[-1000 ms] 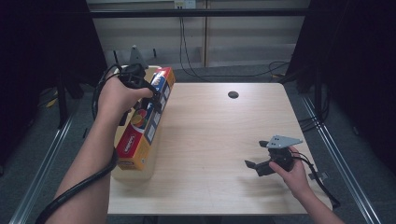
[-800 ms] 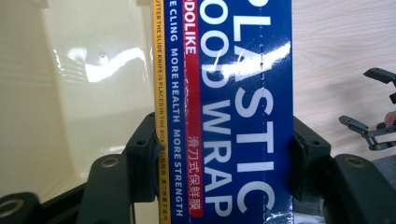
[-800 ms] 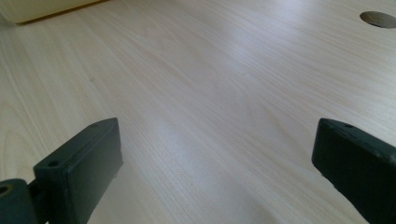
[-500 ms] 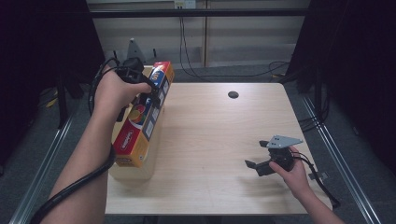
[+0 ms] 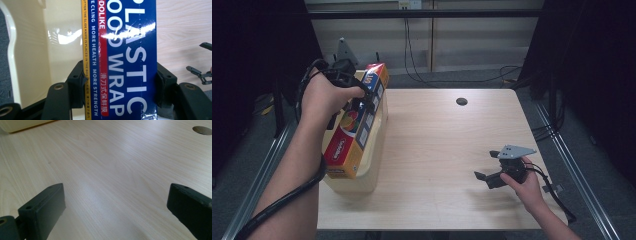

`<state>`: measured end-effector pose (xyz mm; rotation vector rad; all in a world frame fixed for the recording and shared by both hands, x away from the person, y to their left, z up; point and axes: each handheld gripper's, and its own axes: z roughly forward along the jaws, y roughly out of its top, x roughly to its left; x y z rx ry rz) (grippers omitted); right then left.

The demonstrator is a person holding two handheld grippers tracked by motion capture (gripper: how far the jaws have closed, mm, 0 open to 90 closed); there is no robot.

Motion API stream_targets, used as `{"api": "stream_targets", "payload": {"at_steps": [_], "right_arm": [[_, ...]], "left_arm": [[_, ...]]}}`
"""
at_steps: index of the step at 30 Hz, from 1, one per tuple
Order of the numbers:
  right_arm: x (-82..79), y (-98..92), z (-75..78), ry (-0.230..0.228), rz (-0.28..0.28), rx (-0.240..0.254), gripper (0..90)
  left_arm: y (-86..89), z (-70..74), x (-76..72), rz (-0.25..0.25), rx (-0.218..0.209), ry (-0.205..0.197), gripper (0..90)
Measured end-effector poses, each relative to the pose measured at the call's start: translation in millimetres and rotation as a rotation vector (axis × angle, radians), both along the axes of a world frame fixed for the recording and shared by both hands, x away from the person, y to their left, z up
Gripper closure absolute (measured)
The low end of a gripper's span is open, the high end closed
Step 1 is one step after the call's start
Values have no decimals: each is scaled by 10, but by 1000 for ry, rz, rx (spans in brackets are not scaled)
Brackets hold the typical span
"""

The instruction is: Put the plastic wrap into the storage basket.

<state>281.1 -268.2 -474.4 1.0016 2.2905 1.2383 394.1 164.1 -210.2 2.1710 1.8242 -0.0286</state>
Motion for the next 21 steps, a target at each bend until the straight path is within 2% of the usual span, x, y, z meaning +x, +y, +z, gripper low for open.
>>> {"api": "stream_targets", "payload": {"at_steps": [9,21], "right_arm": [[0,2,0,2,2,-1,15],[-4,5,-5,8,5,-3,15]], "left_arm": [[119,5,-31,25,7,-11,407],[264,-58,-41,54,13,0,406]]}}
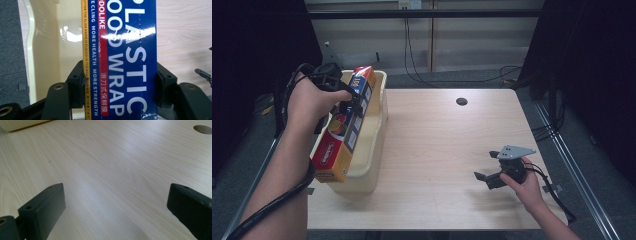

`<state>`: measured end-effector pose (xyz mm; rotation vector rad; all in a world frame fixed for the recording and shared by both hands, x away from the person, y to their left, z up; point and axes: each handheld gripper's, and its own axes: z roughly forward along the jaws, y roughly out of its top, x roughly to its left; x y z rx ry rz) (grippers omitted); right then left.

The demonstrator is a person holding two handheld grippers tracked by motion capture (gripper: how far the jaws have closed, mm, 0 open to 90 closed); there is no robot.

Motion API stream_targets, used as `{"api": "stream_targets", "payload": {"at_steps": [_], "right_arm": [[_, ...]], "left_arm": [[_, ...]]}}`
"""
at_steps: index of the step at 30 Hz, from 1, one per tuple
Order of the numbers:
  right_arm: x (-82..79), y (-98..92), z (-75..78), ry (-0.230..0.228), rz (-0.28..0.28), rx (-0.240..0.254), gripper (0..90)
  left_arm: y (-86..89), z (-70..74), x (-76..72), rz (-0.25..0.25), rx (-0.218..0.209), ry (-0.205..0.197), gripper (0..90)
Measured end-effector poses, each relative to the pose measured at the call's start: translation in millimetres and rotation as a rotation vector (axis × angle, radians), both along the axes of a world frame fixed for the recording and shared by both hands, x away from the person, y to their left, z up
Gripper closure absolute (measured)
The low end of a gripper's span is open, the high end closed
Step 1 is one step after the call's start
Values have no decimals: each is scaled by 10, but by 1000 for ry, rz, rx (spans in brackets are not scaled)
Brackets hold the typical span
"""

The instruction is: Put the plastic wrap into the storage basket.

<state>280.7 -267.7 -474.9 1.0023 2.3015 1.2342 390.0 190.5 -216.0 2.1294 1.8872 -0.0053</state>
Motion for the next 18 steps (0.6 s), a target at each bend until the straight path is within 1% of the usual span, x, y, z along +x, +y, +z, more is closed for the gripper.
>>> {"api": "stream_targets", "payload": {"at_steps": [2,5,6,11,13,14,15,18], "right_arm": [[0,-1,-1,0,-2,-2,15],[1,0,-1,1,0,0,15],[0,-1,0,0,0,0,15],[-1,0,-2,0,-4,-5,16],[2,1,-5,4,1,0,16],[1,1,-4,4,-1,0,16],[-1,1,-3,3,-3,-3,16],[-1,-2,-2,1,-4,-4,16]], "left_arm": [[10,-8,-1,1,7,-5,406],[40,-37,0,6,12,-1,406],[54,-67,2,7,18,1,406],[70,-124,4,11,12,10,406],[86,-170,10,3,20,15,406],[86,-170,10,3,20,15,406],[91,-206,12,7,20,16,406],[97,-242,13,14,17,21,406]]}}
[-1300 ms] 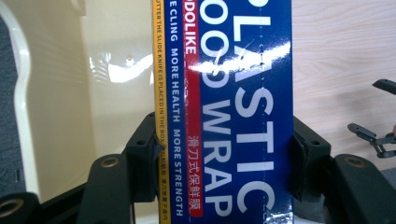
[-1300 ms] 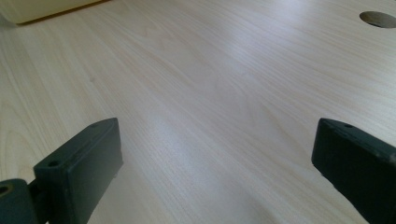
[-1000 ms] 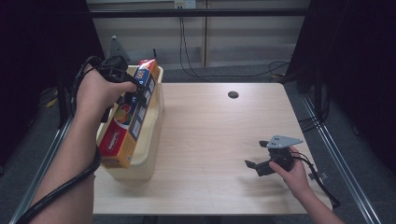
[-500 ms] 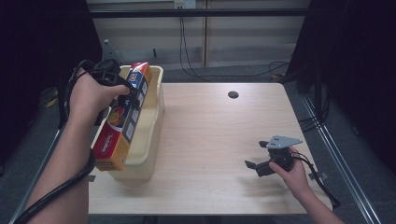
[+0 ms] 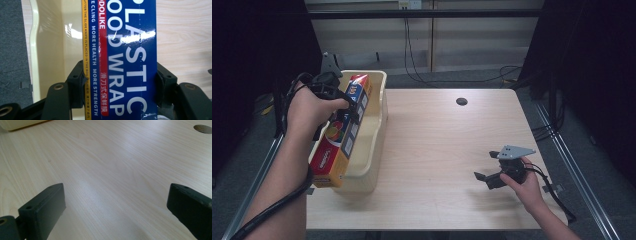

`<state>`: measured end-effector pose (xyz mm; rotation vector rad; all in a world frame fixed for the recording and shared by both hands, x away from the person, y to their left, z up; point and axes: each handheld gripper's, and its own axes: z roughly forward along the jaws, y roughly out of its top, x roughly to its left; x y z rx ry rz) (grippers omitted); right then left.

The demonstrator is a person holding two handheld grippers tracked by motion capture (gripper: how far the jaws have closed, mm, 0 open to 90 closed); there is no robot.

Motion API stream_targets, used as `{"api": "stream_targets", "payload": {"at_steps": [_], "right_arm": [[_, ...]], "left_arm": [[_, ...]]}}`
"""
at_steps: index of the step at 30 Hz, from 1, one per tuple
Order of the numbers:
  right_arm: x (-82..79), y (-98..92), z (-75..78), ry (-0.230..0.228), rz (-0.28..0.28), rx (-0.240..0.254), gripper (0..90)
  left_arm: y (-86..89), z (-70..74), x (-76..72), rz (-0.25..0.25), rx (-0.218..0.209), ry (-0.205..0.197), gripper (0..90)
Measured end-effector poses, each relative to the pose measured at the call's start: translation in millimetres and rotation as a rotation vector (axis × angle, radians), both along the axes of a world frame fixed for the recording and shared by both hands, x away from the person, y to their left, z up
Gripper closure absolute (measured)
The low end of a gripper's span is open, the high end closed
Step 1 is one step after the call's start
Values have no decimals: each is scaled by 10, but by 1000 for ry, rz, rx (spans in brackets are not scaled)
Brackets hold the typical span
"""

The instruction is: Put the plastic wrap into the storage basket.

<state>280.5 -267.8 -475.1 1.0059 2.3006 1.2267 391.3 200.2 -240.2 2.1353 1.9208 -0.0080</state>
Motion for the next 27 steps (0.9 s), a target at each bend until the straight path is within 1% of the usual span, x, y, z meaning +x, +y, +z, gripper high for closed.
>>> {"api": "stream_targets", "payload": {"at_steps": [1,2,3,4,8,9,12,13,14,15,16,18,19,20,24,25,27], "right_arm": [[0,0,0,0,0,0,16],[-1,-1,1,1,0,0,16],[-1,-1,1,1,0,0,16],[0,-1,0,1,1,0,16],[1,-2,0,0,4,2,16],[0,-3,-1,0,3,1,16],[1,-4,-2,2,3,2,16],[1,-4,-2,2,3,2,16],[1,-4,-1,1,6,4,16],[-1,-4,0,0,3,1,16],[-1,-4,0,0,3,1,16],[-2,-4,-1,1,3,1,16],[-4,-3,-1,2,1,0,16],[-4,-3,0,1,2,0,16],[0,-4,-3,-1,4,4,16],[0,-3,-5,0,3,3,16],[-2,-3,-5,1,1,3,16]], "left_arm": [[7,-22,3,-1,2,-1,406],[16,-61,7,-5,1,9,405],[16,-61,7,-5,1,9,406],[25,-103,12,-3,-2,13,406],[39,-159,19,-14,0,17,405],[39,-198,21,-8,4,18,405],[34,-237,20,-2,-1,26,406],[42,-251,23,-11,0,35,406],[38,-274,20,-3,0,33,406],[42,-313,20,1,-7,36,405],[42,-313,20,1,-7,36,405],[46,-356,22,3,-13,46,405],[49,-370,23,3,-5,45,405],[53,-407,28,7,-14,50,405],[59,-456,34,7,-7,49,405],[66,-489,39,9,-9,56,404],[74,-505,44,3,-7,59,404]]}}
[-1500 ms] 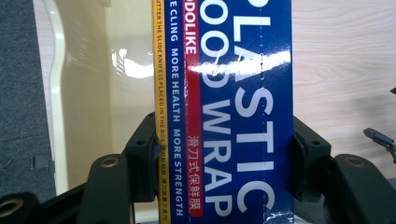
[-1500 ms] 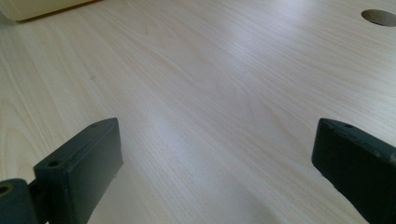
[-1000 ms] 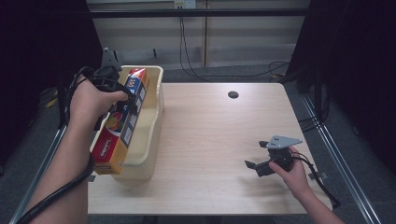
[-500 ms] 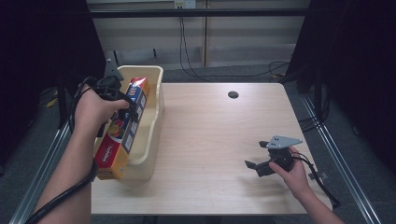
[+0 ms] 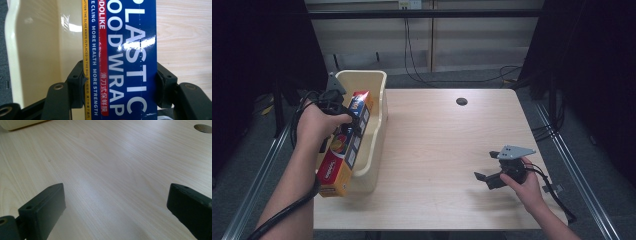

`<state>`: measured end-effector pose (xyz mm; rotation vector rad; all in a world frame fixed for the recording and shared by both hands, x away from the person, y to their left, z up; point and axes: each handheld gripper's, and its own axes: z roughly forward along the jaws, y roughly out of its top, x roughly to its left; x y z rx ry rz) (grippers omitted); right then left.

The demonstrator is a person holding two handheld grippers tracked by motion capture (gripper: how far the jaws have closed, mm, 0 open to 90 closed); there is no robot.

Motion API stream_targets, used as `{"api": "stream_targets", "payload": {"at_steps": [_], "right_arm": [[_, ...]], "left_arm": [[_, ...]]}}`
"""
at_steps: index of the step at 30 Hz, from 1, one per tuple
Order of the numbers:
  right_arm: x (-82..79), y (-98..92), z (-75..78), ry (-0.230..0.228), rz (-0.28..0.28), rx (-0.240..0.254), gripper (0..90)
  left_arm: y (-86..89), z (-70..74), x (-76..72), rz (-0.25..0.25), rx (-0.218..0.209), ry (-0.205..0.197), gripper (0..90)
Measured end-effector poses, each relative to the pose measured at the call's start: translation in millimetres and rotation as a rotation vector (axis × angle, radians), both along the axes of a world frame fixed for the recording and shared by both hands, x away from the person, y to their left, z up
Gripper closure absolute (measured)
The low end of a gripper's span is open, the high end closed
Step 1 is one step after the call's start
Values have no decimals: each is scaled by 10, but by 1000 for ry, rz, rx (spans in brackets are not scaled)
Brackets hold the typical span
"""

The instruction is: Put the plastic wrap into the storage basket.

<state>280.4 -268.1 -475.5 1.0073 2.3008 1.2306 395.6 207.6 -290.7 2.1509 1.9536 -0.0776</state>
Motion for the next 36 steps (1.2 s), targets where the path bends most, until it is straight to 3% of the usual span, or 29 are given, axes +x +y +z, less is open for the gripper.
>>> {"api": "stream_targets", "payload": {"at_steps": [11,36], "right_arm": [[0,1,-3,0,3,0,16],[3,3,-11,-1,4,-6,16]], "left_arm": [[-42,-176,20,12,6,20,403],[-119,-364,80,1,25,54,400]]}}
